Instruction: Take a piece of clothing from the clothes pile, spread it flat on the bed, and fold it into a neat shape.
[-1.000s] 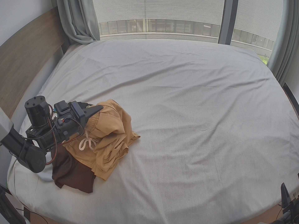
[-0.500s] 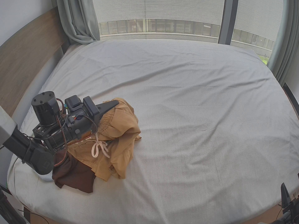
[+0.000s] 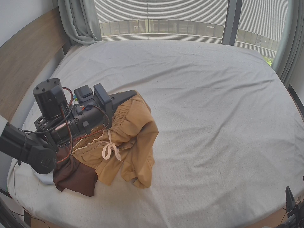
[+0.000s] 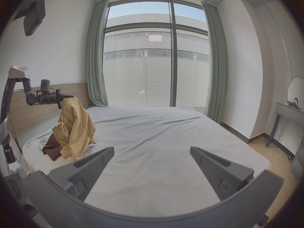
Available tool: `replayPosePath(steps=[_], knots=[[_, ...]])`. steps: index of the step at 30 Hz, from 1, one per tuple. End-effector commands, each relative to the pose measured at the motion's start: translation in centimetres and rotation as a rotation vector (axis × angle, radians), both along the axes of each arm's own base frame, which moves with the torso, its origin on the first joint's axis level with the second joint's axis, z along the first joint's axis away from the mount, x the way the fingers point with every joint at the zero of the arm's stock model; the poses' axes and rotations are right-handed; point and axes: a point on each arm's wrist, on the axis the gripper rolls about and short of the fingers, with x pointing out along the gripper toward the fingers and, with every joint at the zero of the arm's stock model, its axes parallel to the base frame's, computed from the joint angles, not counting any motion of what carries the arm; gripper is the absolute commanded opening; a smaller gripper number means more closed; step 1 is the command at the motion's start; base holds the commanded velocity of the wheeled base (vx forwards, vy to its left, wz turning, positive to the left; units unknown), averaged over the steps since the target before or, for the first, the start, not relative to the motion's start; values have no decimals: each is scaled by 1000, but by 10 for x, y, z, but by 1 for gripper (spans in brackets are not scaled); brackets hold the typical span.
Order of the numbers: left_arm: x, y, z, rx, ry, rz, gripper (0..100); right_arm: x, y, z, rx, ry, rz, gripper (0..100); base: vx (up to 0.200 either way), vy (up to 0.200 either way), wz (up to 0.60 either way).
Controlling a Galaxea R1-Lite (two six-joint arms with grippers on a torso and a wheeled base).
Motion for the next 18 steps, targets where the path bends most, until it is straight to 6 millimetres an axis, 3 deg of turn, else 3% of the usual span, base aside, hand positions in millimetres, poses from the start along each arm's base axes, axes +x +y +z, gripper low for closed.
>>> replayPosePath(steps=[1,10,18], knots=[[-8,-7,20,-27,-52,-26,0,1,0,-5,0,7,0,100,0,0,0],[-25,-9,45,-27,-37,-32,0,0,0,-5,0,6,2,100,0,0,0],[-26,-25,43,-32,-9,-80,0,1,0,-5,0,7,2,100,0,0,0]])
